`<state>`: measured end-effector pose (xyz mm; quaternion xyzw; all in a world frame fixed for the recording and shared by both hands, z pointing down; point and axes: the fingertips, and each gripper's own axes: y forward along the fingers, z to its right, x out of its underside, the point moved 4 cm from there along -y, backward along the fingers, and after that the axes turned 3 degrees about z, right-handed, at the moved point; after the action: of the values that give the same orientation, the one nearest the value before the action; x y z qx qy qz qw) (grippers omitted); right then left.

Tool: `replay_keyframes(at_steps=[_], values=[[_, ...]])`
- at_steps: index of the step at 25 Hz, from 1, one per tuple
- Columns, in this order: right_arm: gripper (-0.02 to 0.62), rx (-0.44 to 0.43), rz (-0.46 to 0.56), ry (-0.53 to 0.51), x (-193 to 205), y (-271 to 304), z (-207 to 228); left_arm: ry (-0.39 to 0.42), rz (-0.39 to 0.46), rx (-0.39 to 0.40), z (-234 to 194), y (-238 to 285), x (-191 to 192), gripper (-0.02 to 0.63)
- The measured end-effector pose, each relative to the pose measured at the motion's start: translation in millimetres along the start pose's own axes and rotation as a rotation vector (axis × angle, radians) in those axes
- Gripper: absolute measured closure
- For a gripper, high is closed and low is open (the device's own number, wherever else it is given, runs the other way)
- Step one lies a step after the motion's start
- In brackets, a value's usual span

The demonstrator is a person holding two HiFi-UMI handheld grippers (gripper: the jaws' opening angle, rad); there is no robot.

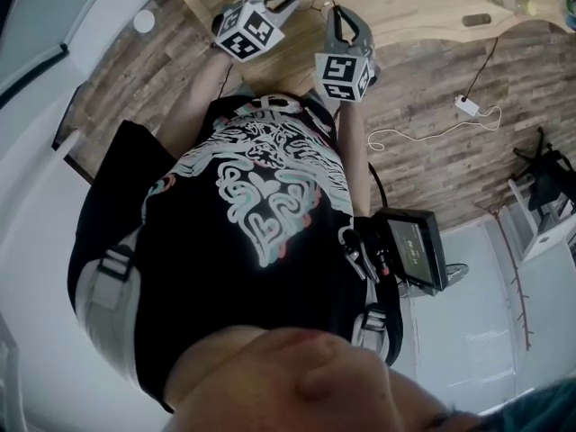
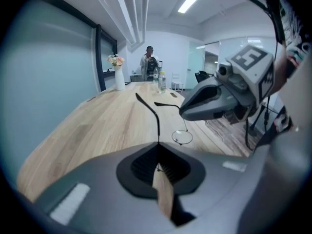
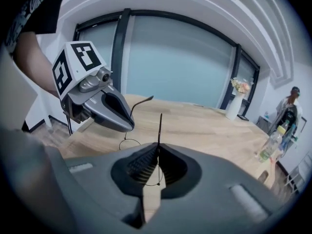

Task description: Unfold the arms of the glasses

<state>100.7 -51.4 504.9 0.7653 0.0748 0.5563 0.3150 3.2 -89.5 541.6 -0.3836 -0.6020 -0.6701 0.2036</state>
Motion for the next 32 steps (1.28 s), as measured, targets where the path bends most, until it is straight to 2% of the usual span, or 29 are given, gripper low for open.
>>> replay_keyframes(at_steps=[2,5,8,10,15,20,23,28,32], values=[[0.589,-0.011,0.039,0.108,0.8,-6.0,2.7,-0.041,0.021,0.008,1.0,-7.0,-4.0,0.617],[0.588,-0.006,0.102,0.326,1.1,-22.2,14.4,-0.113,0.059,0.015,0.5,-21.0,-17.1,0.617],[0.589,0.000,0.213,0.541,-1.4,-40.9,26.6,-0.210,0.090,0.012,0.4,-36.9,-21.5,0.617],[0.588,-0.007,0.253,0.618,-1.9,-50.7,26.9,-0.259,0.116,0.018,1.9,-46.2,-22.8,0.617],[0.589,0.023,0.258,0.610,-11.2,-63.5,20.6,-0.276,0.117,0.042,9.0,-58.5,-31.6,0.617],[0.589,0.081,0.254,0.562,-28.2,-72.6,17.8,-0.369,0.139,0.045,3.5,-66.4,-36.6,0.617],[0.589,0.103,0.271,0.508,-43.8,-75.2,20.8,-0.387,0.176,0.004,-3.2,-70.4,-43.4,0.617],[0.589,0.129,0.294,0.466,-61.4,-74.0,23.1,-0.345,0.232,-0.122,-15.1,-77.7,-57.0,0.617],[0.588,0.154,0.308,0.447,-71.3,-75.0,22.7,-0.336,0.257,-0.151,-17.8,-86.3,-63.0,0.617]])
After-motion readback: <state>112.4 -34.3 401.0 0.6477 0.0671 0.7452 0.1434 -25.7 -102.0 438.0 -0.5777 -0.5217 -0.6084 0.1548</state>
